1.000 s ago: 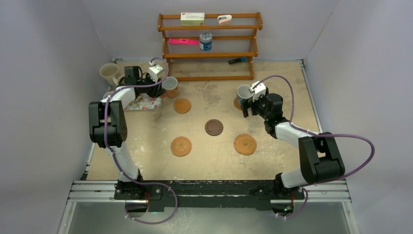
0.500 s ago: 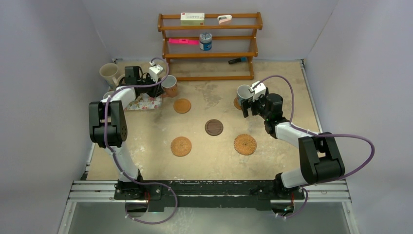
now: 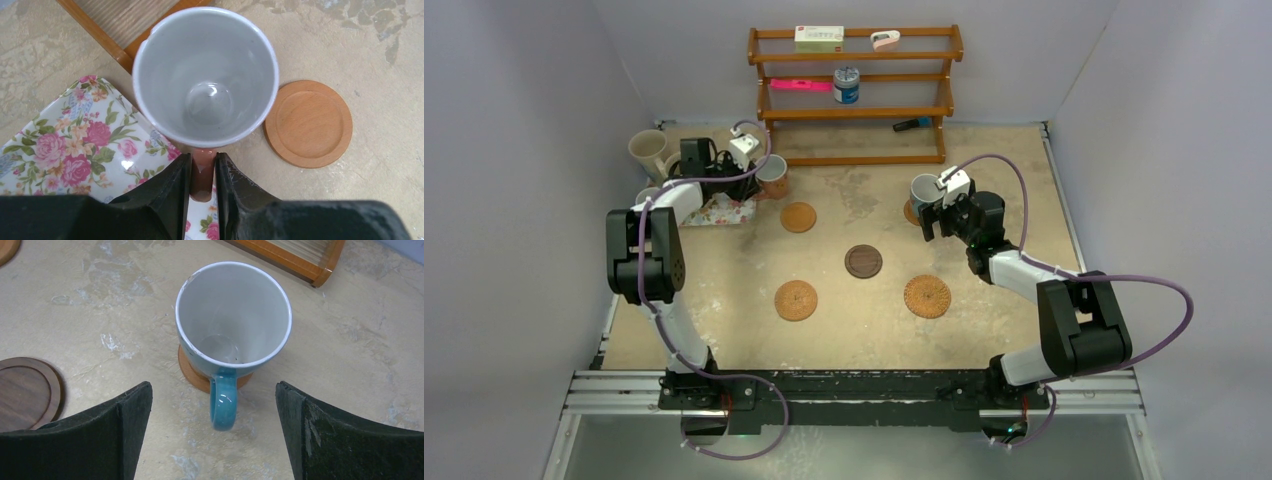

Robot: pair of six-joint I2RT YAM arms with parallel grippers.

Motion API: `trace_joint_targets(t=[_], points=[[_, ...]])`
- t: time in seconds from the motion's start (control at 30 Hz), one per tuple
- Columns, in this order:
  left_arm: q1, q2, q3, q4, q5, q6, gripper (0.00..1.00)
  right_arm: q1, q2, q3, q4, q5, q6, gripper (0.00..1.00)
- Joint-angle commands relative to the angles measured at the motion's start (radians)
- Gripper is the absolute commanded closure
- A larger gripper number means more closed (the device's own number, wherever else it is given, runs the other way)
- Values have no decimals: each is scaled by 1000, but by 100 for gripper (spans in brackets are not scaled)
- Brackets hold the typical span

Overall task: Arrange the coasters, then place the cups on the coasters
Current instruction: Pick up the cup at the center of the board.

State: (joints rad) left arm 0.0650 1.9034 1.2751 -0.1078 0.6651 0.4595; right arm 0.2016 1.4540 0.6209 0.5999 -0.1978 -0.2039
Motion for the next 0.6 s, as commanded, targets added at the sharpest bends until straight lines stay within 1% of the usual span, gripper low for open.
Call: trace_joint_targets(t=[0.0,0.27,0.57], points=[[0,-60,-29,74,-35,-6,72,-1,8,37,10,3,-14,6],[-19,-74,-54,89,-80,21,61,-2,8,37,10,3,-15,6],[-38,-46,-44,92,-78,19,60,-2,8,37,9,3,-15,6]])
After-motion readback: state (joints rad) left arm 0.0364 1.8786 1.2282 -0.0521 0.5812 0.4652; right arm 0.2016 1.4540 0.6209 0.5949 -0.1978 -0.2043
